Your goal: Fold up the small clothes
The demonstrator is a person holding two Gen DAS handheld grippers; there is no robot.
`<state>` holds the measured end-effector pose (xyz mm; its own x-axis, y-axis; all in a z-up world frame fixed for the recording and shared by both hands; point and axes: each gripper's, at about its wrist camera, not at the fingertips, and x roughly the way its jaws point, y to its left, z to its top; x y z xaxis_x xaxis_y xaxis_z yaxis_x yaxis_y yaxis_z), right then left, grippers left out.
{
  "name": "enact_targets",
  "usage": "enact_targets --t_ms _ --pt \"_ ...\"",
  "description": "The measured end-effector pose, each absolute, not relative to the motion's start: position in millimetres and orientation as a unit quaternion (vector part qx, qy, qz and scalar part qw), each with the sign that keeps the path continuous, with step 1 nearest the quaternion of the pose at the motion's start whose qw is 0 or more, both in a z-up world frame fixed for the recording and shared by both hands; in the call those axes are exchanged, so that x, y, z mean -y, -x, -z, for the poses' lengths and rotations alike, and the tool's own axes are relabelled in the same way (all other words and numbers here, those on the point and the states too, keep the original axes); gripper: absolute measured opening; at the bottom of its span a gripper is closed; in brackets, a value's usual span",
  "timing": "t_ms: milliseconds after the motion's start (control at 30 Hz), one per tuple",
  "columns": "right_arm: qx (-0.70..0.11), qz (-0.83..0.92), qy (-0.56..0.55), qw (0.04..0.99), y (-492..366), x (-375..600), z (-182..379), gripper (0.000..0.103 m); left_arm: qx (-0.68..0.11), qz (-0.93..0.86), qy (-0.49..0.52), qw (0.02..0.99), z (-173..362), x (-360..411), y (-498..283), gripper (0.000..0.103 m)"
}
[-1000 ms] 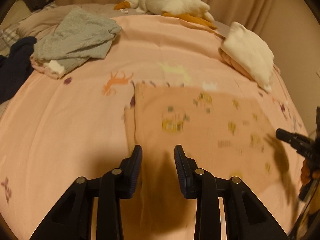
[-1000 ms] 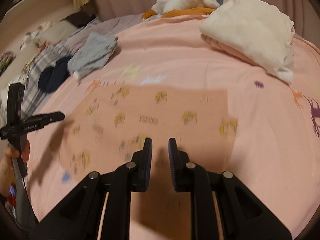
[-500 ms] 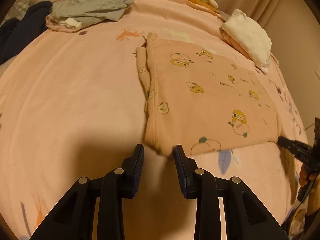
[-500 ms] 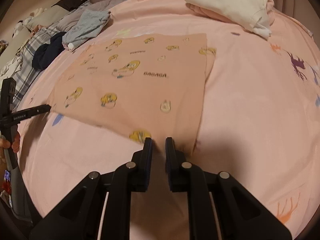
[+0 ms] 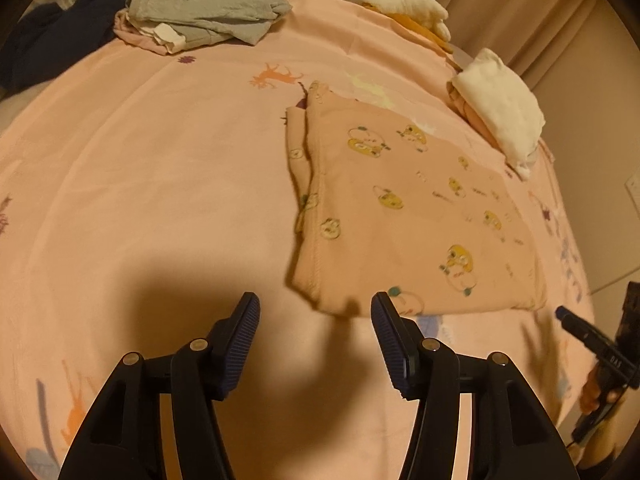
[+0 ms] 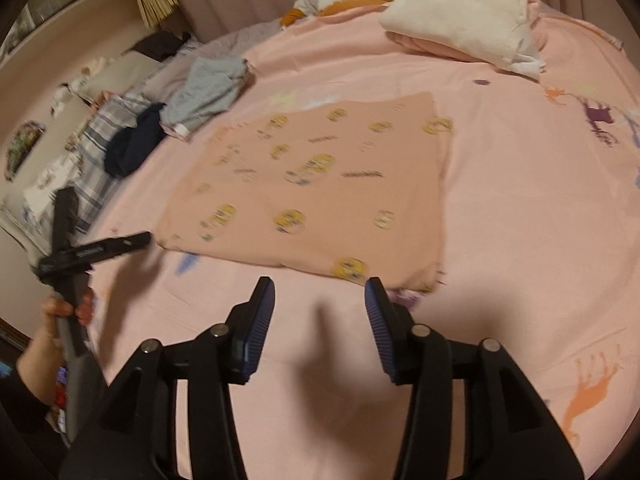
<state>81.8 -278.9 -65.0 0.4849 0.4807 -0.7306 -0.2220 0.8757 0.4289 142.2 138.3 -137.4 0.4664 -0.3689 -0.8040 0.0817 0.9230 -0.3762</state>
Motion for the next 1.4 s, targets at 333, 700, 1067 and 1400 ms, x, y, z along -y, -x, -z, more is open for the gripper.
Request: enact_targets --t_ms 333,700,1067,1400 --pt "-0.463 -0.241 -0.149 0.840 -104 242 66 0.050 -0.503 0.154 0.145 0.838 140 -121 -163 0.056" --pt "-0.461 -0.265 -0.147 0.834 -127 217 65 0.050 -0.513 0.160 0.143 0.831 147 -113 -174 0.056" --pt "-0.465 -0.269 -0.150 0.830 -135 209 71 0.050 -0.514 0.167 0.153 0.827 149 -113 -183 0.059" --pt "-0.462 -0.268 -0.167 0.828 -145 205 73 0.050 -0.519 0.170 0.190 0.816 151 -118 -189 0.060"
